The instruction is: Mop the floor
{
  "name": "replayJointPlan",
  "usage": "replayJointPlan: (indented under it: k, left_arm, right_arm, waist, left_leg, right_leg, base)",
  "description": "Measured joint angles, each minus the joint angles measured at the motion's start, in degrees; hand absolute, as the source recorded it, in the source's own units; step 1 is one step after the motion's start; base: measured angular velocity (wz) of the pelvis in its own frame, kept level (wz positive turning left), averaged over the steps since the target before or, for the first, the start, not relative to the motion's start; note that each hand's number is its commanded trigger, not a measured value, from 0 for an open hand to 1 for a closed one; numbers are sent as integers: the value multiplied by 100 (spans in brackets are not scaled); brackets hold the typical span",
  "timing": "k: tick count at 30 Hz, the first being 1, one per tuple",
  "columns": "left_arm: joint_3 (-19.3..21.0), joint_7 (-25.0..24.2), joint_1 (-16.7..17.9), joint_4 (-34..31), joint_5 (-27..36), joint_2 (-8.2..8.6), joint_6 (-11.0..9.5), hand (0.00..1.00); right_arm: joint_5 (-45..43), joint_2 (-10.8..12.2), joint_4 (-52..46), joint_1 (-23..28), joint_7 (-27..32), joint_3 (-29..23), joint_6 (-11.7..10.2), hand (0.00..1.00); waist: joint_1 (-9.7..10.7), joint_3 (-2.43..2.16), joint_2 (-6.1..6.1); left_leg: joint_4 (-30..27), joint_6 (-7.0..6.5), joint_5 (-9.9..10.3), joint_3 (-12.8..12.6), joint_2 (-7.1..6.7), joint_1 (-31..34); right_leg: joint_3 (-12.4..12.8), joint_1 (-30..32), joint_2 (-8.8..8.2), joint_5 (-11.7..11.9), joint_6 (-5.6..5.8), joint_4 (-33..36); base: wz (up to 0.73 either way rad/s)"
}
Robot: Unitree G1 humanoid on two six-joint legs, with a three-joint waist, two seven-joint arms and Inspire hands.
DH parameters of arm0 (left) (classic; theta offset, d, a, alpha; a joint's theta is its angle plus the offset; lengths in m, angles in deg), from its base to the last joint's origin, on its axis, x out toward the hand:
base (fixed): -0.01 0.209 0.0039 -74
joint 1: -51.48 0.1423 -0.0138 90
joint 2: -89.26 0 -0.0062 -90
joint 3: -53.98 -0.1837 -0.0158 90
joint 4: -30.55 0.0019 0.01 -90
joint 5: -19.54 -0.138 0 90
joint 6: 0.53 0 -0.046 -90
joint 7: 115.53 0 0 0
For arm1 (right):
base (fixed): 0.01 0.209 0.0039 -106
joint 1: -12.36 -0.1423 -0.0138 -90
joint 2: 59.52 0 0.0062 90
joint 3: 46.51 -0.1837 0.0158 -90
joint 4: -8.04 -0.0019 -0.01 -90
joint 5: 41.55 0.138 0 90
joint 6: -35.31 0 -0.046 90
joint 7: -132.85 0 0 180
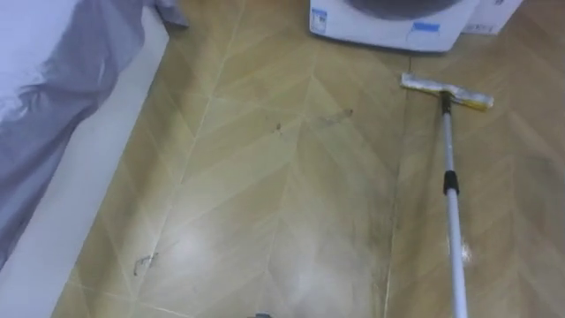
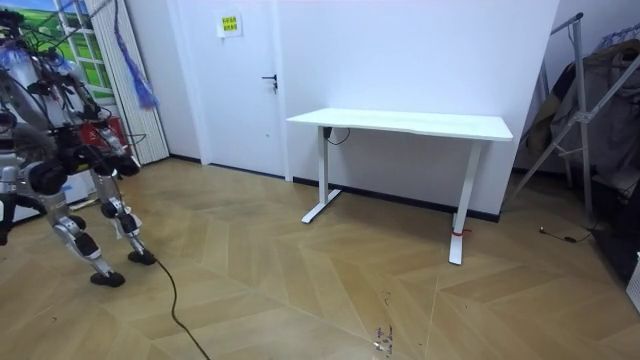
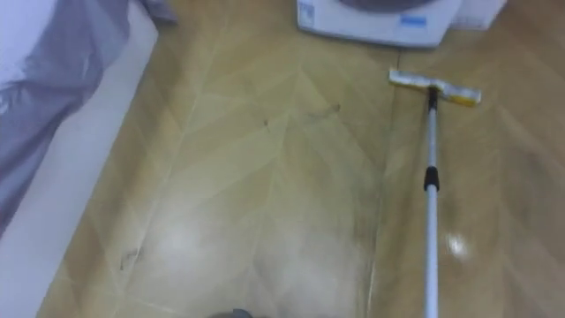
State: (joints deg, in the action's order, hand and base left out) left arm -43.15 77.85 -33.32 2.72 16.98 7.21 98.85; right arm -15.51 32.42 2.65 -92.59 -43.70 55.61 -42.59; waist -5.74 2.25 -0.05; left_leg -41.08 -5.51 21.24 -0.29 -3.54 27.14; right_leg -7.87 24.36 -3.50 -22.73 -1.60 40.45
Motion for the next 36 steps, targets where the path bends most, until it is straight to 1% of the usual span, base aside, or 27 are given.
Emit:
replayJointPlan:
  k: [1,2,3,4,5,6,7,8,9,10,11,13,14,16,19,20,22,24,26,29,31,36]
  left_arm:
    - [34,-1,-23,20,-85,-69,-2,0]
    - [30,-1,-41,28,-174,-162,-5,0]
    - [29,0,-45,33,-197,-198,-2,0]
    - [27,9,-49,33,-216,-245,-6,0]
    - [28,10,20,30,-226,-276,-5,0]
    - [39,8,54,18,-247,-286,5,0]
    - [93,1,151,11,-359,-299,21,0]
    - [160,-6,200,11,-439,-294,30,0]
    - [278,-11,305,9,-520,-287,37,0]
    - [371,-19,390,1,-656,-283,43,0]
    - [415,-29,432,0,-734,-278,49,0]
    - [535,-49,607,3,-1031,-259,70,0]
    - [559,-56,637,0,-1105,-249,79,0]
    - [723,-64,704,-11,-1340,-169,108,0]
    - [903,-53,718,-6,-1333,-54,148,0]
    - [946,-49,719,-6,-1333,-30,154,0]
    - [1115,-47,724,-5,-1332,60,161,0]
    - [1157,-56,725,-9,-1334,126,167,0]
    - [1169,-87,733,-15,-1336,192,184,0]
    - [1216,-238,751,-15,-1337,218,269,0]
    - [1298,-294,766,-14,-1337,218,312,0]
    - [1378,-486,823,-13,-1337,228,437,0]
  right_arm:
    - [5,-2,-33,-138,-145,-84,-32,100]
    - [5,-24,-28,-284,-277,-157,-21,100]
    - [6,-54,-18,-347,-329,-210,-3,100]
    - [48,-121,45,-434,-434,-225,63,100]
    - [49,-165,95,-400,-540,-221,139,100]
    - [22,-176,93,-366,-586,-220,172,100]
    - [-92,-183,54,-265,-696,-223,176,100]
    - [-167,-185,20,-164,-738,-223,168,100]
    - [-331,-186,-69,94,-803,-212,128,100]
    - [-500,-187,-164,373,-854,-217,50,100]
    - [-616,-188,-195,513,-868,-217,-1,100]
    - [-1139,-189,-221,974,-845,-214,-150,100]
    - [-1288,-188,-211,1072,-829,-212,-172,100]
    - [-1712,-176,-198,1446,-683,-209,-227,100]
    - [-2194,-99,-206,1735,-436,-227,-214,100]
    - [-2256,-71,-207,1788,-387,-243,-214,100]
    - [-2443,83,-205,1949,-293,-443,-196,100]
    - [-2446,208,-207,2067,-285,-588,-194,100]
    - [-2451,346,-217,2137,-290,-700,-101,100]
    - [-2500,370,-218,2138,-327,-798,3,100]
    - [-2657,369,-245,2117,-355,-895,43,100]
    - [-2697,371,-431,2068,-419,-915,176,100]
  waist:
    - [-31,-37,-66]
    - [-55,-67,-142]
    - [-63,-78,-174]
    - [-109,-72,-208]
    - [-123,-77,-231]
    - [-125,-80,-247]
    - [-124,-77,-277]
    - [-120,-76,-278]
    - [-99,-79,-291]
    - [-74,-95,-300]
    - [-65,-111,-305]
    - [-37,-156,-300]
    - [-16,-168,-296]
    - [-2,-193,-264]
    - [117,-191,-250]
    - [133,-184,-265]
    - [237,-200,-266]
    - [254,-212,-253]
    - [256,-216,-222]
    - [277,-210,-193]
    - [288,-208,-198]
    - [291,-204,-200]
  left_leg:
    - [165,49,-68,85,13,-153]
    - [404,68,-202,135,15,-313]
    - [522,70,-262,158,19,-403]
    - [784,87,-377,211,18,-640]
    - [1064,94,-473,233,13,-931]
    - [1200,98,-509,237,11,-1069]
    - [1430,103,-563,225,8,-1330]
    - [1509,107,-570,226,14,-1431]
    - [1633,109,-571,232,19,-1610]
    - [1759,110,-571,223,19,-1776]
    - [1826,111,-572,223,19,-1844]
    - [2048,116,-578,203,17,-2165]
    - [2106,117,-578,206,14,-2242]
    - [2284,117,-579,185,11,-2536]
    - [2478,125,-584,160,3,-2864]
    - [2533,126,-585,155,7,-2925]
    - [2581,130,-586,131,10,-3079]
    - [2582,129,-586,132,13,-3148]
    - [2602,130,-586,125,29,-3192]
    - [2632,146,-595,116,40,-3225]
    - [2665,148,-595,86,44,-3273]
    - [2644,152,-598,38,50,-3284]
  right_leg:
    - [-48,-193,58,109,-24,-251]
    - [-121,-394,70,222,-35,-513]
    - [-163,-507,78,284,-41,-660]
    - [-212,-775,103,416,-45,-974]
    - [-240,-1075,117,520,-37,-1280]
    - [-235,-1213,126,561,-36,-1416]
    - [-210,-1453,142,622,-30,-1629]
    - [-210,-1567,157,644,-31,-1736]
    - [-215,-1776,176,669,-25,-1912]
    - [-211,-1955,195,693,-21,-2076]
    - [-211,-2026,200,704,-20,-2144]
    - [-199,-2316,207,734,-5,-2369]
    - [-200,-2399,210,738,2,-2402]
    - [-193,-2636,216,744,13,-2521]
    - [-161,-2954,234,744,13,-2706]
    - [-151,-2999,251,744,13,-2746]
    - [-152,-3170,252,747,14,-2845]
    - [-137,-3257,255,747,13,-2883]
    - [-88,-3268,268,754,2,-2866]
    - [-45,-3252,274,763,-11,-2829]
    - [-21,-3260,284,763,-10,-2795]
    - [17,-3279,272,764,-9,-2770]
  base:
    - [14]
    - [20]
    - [28]
    - [20]
    - [14]
    - [0]
    - [-5]
    - [-5]
    - [0]
    - [0]
    - [0]
    - [-7]
    - [-7]
    - [-12]
    - [-9]
    - [-4]
    - [-4]
    - [-5]
    - [-8]
    - [-5]
    - [-11]
    - [-5]
